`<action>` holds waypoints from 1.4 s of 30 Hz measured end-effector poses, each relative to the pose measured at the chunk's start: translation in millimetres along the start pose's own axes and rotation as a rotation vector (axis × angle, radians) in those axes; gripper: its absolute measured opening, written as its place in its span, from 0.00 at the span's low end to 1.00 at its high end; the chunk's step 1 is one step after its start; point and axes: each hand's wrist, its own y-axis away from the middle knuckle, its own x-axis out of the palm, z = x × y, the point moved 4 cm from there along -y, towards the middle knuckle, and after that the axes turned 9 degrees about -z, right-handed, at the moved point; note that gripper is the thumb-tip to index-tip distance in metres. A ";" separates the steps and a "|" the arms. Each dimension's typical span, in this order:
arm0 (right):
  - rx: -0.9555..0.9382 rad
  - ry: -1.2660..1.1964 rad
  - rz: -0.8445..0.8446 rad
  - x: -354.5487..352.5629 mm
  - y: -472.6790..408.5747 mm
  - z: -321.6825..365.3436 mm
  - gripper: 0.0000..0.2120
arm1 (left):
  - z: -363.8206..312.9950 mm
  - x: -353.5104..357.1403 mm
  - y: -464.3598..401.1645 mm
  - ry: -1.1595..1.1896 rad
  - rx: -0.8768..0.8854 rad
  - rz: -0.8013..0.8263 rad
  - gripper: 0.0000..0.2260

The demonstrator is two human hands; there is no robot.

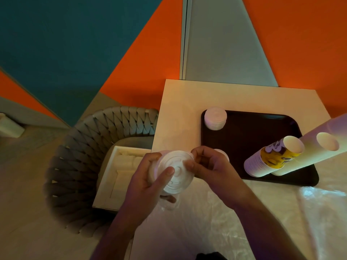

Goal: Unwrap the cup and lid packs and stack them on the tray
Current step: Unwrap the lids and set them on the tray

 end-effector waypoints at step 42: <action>-0.001 0.973 -0.382 -127.4 -66.7 -134.3 0.30 | 20.9 -12.7 8.0 -0.019 -0.080 -0.117 0.20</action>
